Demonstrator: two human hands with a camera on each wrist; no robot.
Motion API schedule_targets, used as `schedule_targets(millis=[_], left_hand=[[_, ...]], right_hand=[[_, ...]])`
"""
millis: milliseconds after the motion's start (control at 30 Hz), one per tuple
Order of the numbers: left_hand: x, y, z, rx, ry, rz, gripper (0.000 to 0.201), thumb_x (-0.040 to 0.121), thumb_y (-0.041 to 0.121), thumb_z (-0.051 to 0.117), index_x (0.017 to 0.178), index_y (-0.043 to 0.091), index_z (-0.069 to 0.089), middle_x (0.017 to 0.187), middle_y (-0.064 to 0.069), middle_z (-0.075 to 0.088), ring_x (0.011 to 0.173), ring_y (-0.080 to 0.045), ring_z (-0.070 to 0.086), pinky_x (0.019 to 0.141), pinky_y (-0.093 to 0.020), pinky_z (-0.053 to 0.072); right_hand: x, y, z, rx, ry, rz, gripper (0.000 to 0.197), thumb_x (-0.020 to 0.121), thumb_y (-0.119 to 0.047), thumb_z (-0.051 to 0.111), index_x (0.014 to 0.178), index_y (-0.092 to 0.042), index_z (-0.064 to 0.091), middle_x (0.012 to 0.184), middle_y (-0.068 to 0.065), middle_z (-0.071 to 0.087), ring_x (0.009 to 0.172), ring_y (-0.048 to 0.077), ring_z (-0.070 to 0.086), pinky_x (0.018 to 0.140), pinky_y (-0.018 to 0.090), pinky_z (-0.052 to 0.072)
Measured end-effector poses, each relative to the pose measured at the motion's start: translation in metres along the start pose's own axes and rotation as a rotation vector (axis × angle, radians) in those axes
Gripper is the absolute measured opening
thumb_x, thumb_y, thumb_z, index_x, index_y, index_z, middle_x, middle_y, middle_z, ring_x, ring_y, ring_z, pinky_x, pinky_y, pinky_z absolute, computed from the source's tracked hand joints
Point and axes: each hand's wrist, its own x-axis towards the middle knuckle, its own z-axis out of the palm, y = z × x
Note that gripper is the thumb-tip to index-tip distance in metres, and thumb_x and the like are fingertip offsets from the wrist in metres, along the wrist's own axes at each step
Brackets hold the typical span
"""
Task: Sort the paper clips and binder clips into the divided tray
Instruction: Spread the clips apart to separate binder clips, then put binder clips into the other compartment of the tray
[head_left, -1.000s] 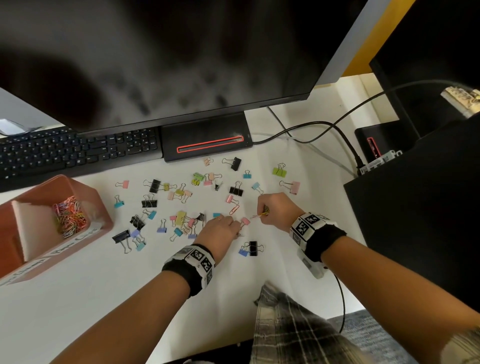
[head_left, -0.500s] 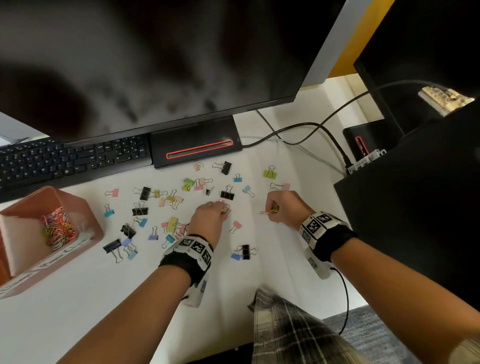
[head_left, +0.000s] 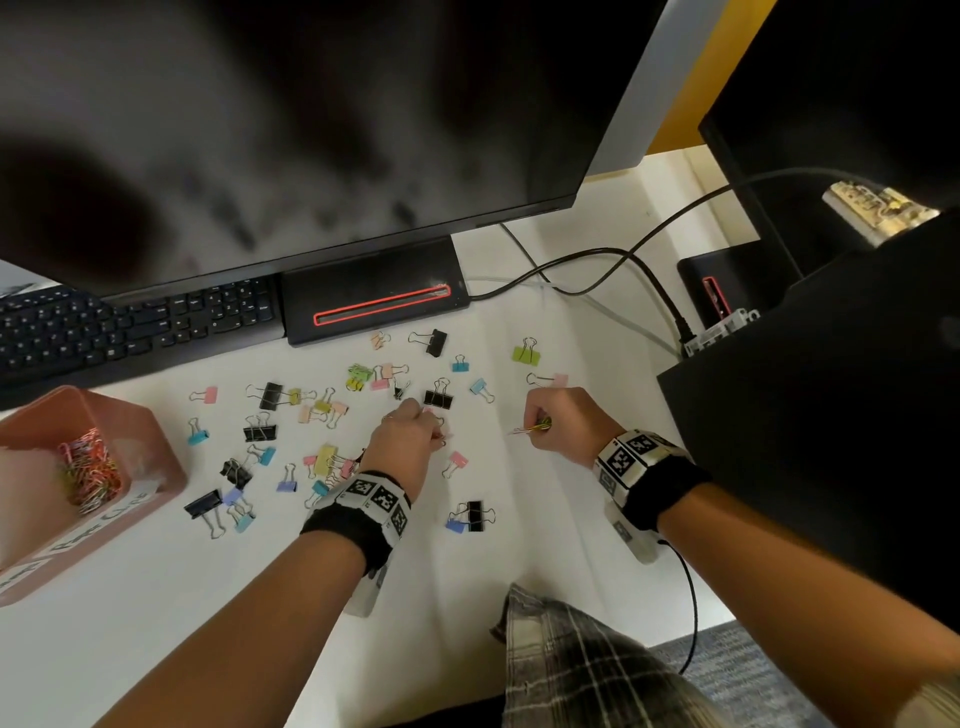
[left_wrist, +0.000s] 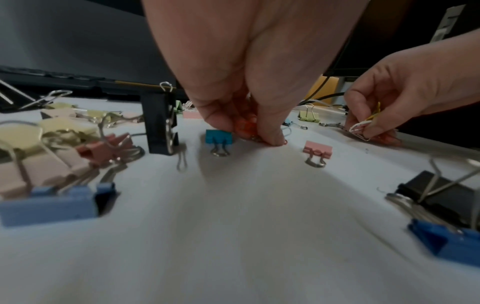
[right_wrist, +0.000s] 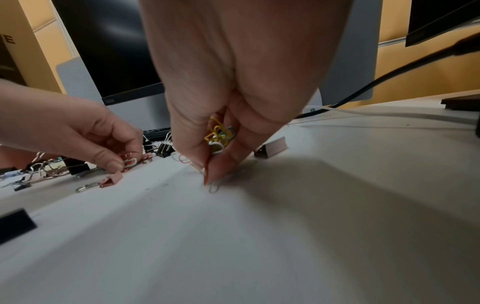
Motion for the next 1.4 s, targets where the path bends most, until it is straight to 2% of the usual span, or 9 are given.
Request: schedule_targets(millis=[300,367,467,633,933,1067,1133,1267,1400], left_hand=[[-0.002,0.005,-0.011,-0.001,-0.066,0.030,0.014,0.092,0.012,0.050,0.101,0.005,0.058,0.102,-0.010,0.059,0.096,-0.024,0.054,0.081,-0.029,0.043],[-0.011,0.006,-0.021,-0.101,-0.005,0.006,0.013,0.091,0.014,0.053,0.096,0.006,0.061,0.096,-0.008,0.060,0.090,-0.022,0.055,0.080,-0.028,0.045],[-0.036,-0.001,-0.045,-0.245,0.151,0.000,0.009,0.086,0.015,0.062,0.089,0.007,0.065,0.087,-0.005,0.062,0.078,-0.017,0.056,0.074,-0.029,0.049],[-0.090,-0.062,-0.112,-0.268,0.344,-0.133,0.004,0.079,0.011,0.069,0.080,0.009,0.066,0.077,0.001,0.061,0.062,-0.009,0.050,0.060,-0.001,0.037],[-0.145,-0.227,-0.190,-0.176,0.373,-0.477,0.011,0.077,0.022,0.072,0.079,0.018,0.063,0.079,0.004,0.064,0.077,-0.016,0.061,0.080,-0.031,0.051],[-0.147,-0.255,-0.187,-0.004,0.256,-0.384,0.017,0.077,0.028,0.066,0.069,0.021,0.052,0.071,0.001,0.057,0.074,-0.023,0.058,0.066,-0.026,0.041],[-0.149,-0.262,-0.188,0.010,0.247,-0.333,0.009,0.076,0.024,0.065,0.082,0.019,0.059,0.084,-0.002,0.064,0.084,-0.024,0.061,0.074,-0.031,0.046],[-0.162,-0.265,-0.189,-0.122,0.289,-0.275,0.045,0.078,0.012,0.066,0.121,0.016,0.055,0.121,-0.007,0.058,0.107,-0.023,0.056,0.099,-0.039,0.044],[-0.175,-0.236,-0.188,-0.295,0.306,-0.124,0.032,0.080,0.017,0.068,0.111,0.019,0.060,0.104,0.002,0.057,0.080,-0.007,0.057,0.075,-0.017,0.046]], right_hand=[[0.002,-0.020,0.000,-0.033,-0.034,-0.027,0.011,0.077,0.000,0.061,0.081,-0.010,0.064,0.064,-0.017,0.048,0.070,0.014,0.051,0.081,0.025,0.042],[0.003,-0.029,0.001,-0.087,-0.026,-0.056,0.011,0.076,-0.004,0.061,0.080,-0.015,0.063,0.063,-0.015,0.050,0.069,0.012,0.050,0.087,0.026,0.032],[0.007,-0.053,0.002,-0.097,0.007,-0.099,0.015,0.073,-0.011,0.063,0.075,-0.025,0.060,0.072,-0.010,0.061,0.073,0.014,0.057,0.083,0.038,0.045],[0.021,-0.133,0.012,-0.035,0.034,-0.251,0.010,0.074,-0.002,0.063,0.080,-0.010,0.064,0.077,-0.007,0.060,0.071,0.007,0.053,0.064,0.010,0.041],[0.062,-0.345,0.136,0.083,0.035,-0.407,0.011,0.075,-0.001,0.060,0.078,-0.012,0.062,0.081,0.003,0.066,0.074,0.018,0.059,0.073,0.033,0.052],[0.081,-0.389,0.191,0.041,0.031,-0.313,0.010,0.085,-0.008,0.059,0.093,-0.013,0.062,0.098,0.006,0.067,0.093,0.022,0.061,0.084,0.032,0.046],[0.087,-0.394,0.209,0.037,0.002,-0.289,0.024,0.085,-0.013,0.062,0.109,-0.012,0.061,0.109,0.009,0.066,0.102,0.024,0.061,0.091,0.034,0.048],[0.078,-0.383,0.210,0.140,-0.004,-0.282,0.037,0.086,-0.018,0.063,0.122,-0.015,0.055,0.120,0.005,0.063,0.107,0.018,0.062,0.095,0.030,0.050],[0.051,-0.332,0.177,0.230,0.137,-0.245,0.026,0.089,-0.019,0.060,0.115,-0.022,0.059,0.107,-0.007,0.061,0.082,0.006,0.060,0.077,0.023,0.054]])
